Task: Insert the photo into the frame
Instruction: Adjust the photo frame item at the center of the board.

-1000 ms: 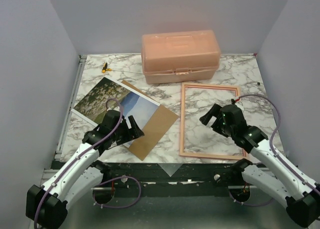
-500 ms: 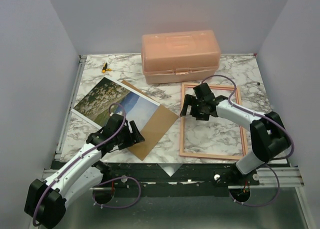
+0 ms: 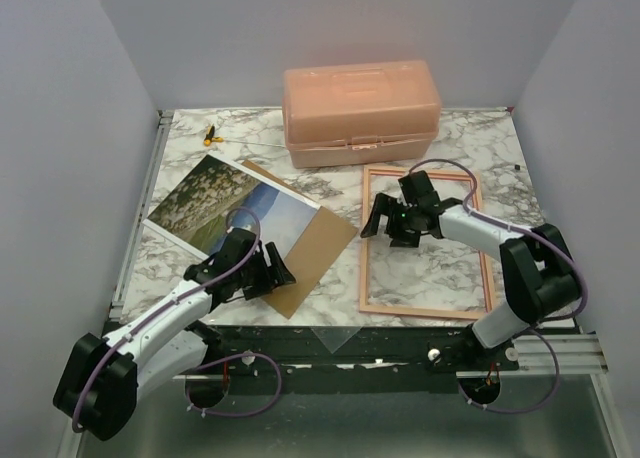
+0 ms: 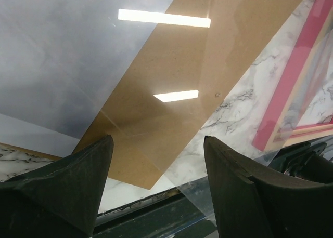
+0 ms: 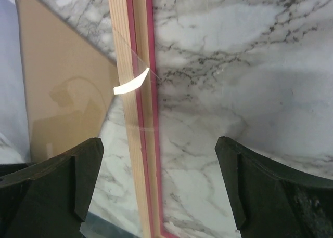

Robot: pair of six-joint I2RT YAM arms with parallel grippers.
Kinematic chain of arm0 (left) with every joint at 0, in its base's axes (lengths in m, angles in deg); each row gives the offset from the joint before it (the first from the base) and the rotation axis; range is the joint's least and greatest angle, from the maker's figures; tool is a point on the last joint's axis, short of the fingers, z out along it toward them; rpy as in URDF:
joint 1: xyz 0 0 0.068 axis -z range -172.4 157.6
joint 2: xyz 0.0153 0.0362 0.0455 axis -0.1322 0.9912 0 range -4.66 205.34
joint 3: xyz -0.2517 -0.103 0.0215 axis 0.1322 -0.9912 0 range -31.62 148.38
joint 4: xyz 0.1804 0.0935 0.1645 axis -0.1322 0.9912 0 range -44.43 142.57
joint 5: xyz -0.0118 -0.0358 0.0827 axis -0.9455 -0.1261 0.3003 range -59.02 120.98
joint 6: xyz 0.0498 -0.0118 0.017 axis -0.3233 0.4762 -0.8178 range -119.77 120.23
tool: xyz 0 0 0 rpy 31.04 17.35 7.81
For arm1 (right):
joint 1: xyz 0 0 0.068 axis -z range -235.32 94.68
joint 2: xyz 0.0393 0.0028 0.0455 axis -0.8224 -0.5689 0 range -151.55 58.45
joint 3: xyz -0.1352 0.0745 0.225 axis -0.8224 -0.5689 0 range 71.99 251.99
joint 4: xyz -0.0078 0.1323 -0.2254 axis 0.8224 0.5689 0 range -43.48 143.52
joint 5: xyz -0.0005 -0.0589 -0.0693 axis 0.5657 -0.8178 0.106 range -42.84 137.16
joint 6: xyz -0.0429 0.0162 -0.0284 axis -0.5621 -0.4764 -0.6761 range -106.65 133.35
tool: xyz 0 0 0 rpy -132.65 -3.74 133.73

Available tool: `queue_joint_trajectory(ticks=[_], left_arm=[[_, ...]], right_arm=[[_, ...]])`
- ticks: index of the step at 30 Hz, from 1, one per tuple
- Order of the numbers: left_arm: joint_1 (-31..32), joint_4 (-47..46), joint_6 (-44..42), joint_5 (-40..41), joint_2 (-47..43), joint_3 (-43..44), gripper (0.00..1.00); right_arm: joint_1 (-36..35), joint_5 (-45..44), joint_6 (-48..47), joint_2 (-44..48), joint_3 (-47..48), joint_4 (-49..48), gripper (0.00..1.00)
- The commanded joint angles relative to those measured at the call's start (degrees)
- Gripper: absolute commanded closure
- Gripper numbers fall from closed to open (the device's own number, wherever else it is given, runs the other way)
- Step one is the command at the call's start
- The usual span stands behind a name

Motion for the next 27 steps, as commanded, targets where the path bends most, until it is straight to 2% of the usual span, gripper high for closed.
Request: queue_joint_trajectory(ticks=[1, 9, 13, 19, 27], left_arm=[[0.5, -4.1, -0.8, -1.4, 3.2, -0.9, 0.28], [0.7, -6.2, -1.7, -2.1, 5.8, -0.2, 0.28], [0.7, -5.6, -2.3, -1.3, 6.1, 0.1, 0.28], [0.7, -4.8, -2.5, -0.5, 5.8, -0.5, 0.28], [0.8, -4.5, -2.6, -1.0, 6.4, -0.4, 0.28]], right_arm=[[0.0, 4.4, -1.2, 5.1, -3.6, 2.0, 0.00], [0.0, 9.2, -0.3, 16.7, -9.0, 7.8, 0.00], [0.5, 3.5, -2.1, 19.3, -7.5, 10.9, 0.00], [5.6, 3.8, -6.3, 13.5, 0.9, 10.3, 0.00], [7.7, 8.5, -12.1, -5.0, 13.7, 8.7, 0.00]])
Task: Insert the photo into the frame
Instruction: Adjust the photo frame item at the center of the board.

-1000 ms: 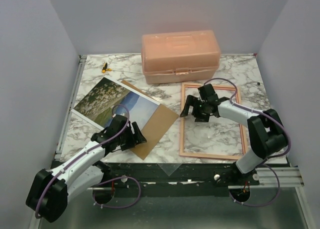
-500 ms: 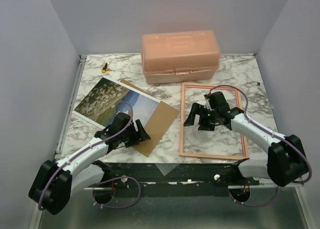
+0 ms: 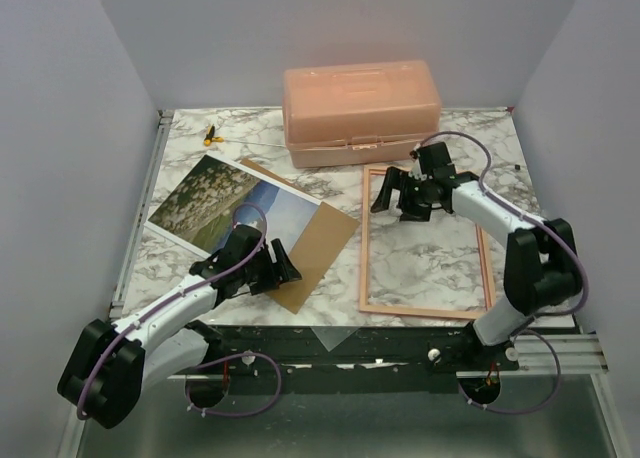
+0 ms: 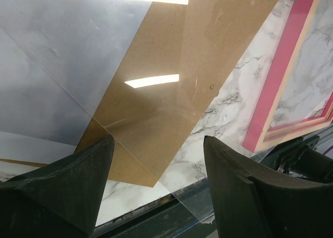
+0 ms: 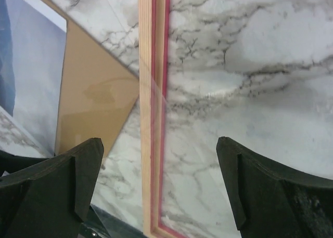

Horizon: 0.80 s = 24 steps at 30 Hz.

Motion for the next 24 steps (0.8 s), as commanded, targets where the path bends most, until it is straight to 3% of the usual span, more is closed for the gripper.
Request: queue_joint_trajectory(ticks=[1, 9, 24], left_arm=[[0.4, 2.7, -1.9, 1.4, 1.3, -0.5, 0.28], [0.4, 2.9, -2.3, 1.4, 1.8, -0.2, 0.28], [0.8, 2.9, -2.9, 0.6, -0.5, 1.0, 0.28]], right_arm=[[0.2, 4.4, -4.7, -9.4, 5.4, -0.4, 0.00], [0.1, 14.6, -5.3, -12.9, 3.6, -1.3, 0.03], [0.0, 21.5, -1.1, 10.5, -16.9, 1.9, 0.05]])
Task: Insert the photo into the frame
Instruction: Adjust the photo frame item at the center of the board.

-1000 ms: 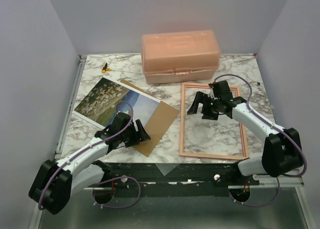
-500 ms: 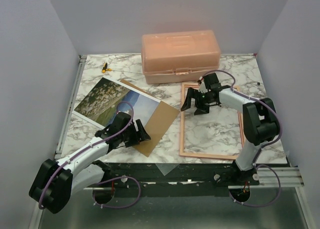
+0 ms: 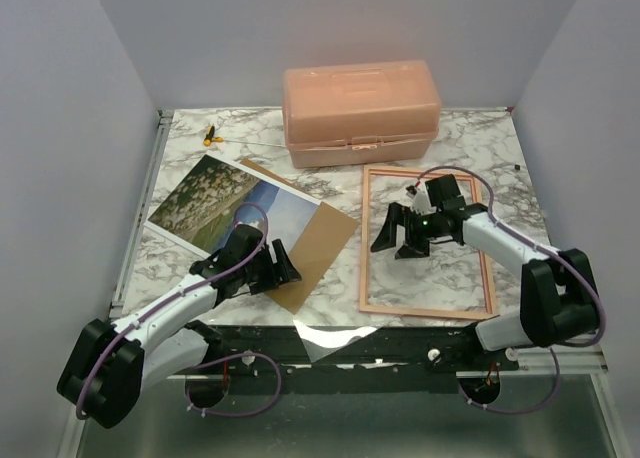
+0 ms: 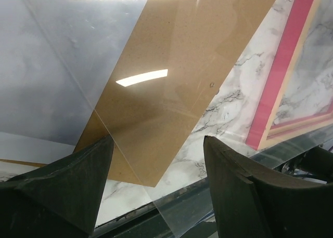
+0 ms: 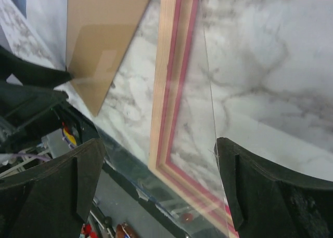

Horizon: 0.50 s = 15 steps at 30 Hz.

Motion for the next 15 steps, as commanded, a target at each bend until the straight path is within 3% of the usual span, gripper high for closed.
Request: queue_joint_trajectory(ticks=[1, 5, 8, 11, 15], left_arm=[[0.4, 2.5, -1.6, 0.9, -0.6, 0.6, 0.28], [0.5, 2.6, -1.8, 1.2, -0.1, 0.9, 0.28], [0.6, 2.4, -1.7, 1.5, 0.9, 0.6, 0.28], [0.6, 2.4, -1.7, 1.5, 1.3, 0.1, 0.28], [0.6, 2.6, -1.7, 1.9, 0.7, -0.5, 0.28]], right_arm=[[-0.3, 4.2, 2.9, 7.4, -6.2, 3.6, 0.05], [-0.4, 0.9, 2.9, 11.2, -10.5, 7.5, 0.01], [-0.4, -4.5, 3.4, 11.2, -8.3, 9.1, 0.00], [-0.4, -12.2, 3.4, 8.2, -3.6, 10.2, 0.00], [-0.4, -13.4, 1.1, 1.8, 0.9, 8.0, 0.00]])
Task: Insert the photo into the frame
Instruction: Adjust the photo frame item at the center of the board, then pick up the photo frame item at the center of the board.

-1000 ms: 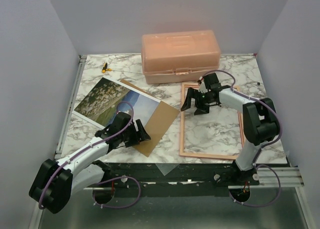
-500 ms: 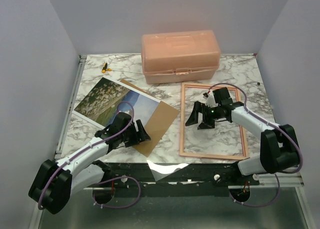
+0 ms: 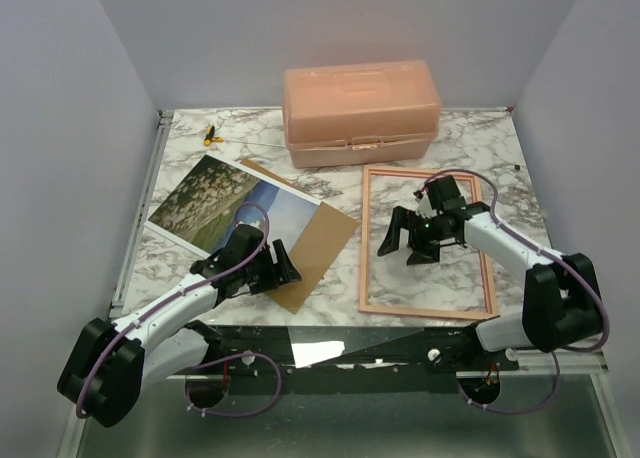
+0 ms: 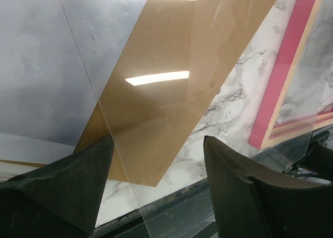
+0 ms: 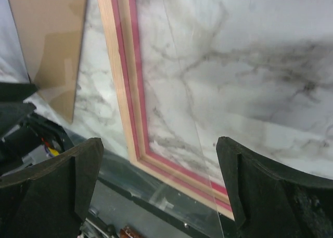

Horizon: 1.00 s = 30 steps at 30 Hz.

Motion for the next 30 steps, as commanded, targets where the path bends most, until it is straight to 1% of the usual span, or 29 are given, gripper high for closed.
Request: queue_joint_trajectory(ticks=[1, 5, 9, 12, 14, 17, 21, 25, 29, 30], left_arm=[[0.3, 2.2, -1.0, 1.9, 0.4, -0.6, 0.28], [0.3, 1.9, -0.8, 1.6, 0.3, -0.7, 0.28], [0.3, 0.5, -0.3, 0.8, 0.3, -1.4, 0.28], [0.3, 0.5, -0.3, 0.6, 0.5, -1.3, 0.28], [0.3, 0.3, -0.4, 0.5, 0.6, -1.3, 0.28], [0.3, -0.1, -0.3, 0.3, 0.9, -1.4, 0.28], [0.4, -0.3, -0.3, 0.1, 1.3, -1.5, 0.28], [0.4, -0.5, -0.2, 0.0, 1.3, -1.5, 0.28], [0.4, -0.4, -0.2, -0.1, 1.2, -1.4, 0.28], [0.5, -0.4, -0.1, -0.1, 1.2, -1.4, 0.28]], right_arm=[[-0.1, -4.2, -1.9, -6.5, 5.1, -2.0, 0.00], [-0.1, 1.2, -2.8, -13.3, 7.0, -5.5, 0.01], [0.0, 9.3, -2.8, -17.9, 7.6, -8.9, 0.05], [0.0, 15.7, -1.7, -17.0, 7.0, -11.9, 0.09], [0.0, 18.2, -1.7, -15.8, 7.0, -12.3, 0.11], [-0.1, 22.4, -1.6, -14.9, 6.5, -12.8, 0.16], [0.0, 28.2, 0.6, -14.3, 4.1, -16.8, 0.27], [-0.1, 27.3, 0.7, -14.9, 3.3, -17.0, 0.37], [0.0, 25.8, 0.2, -14.9, 3.4, -15.9, 0.58], [-0.1, 25.4, 0.0, -14.7, 3.5, -15.4, 0.64]])
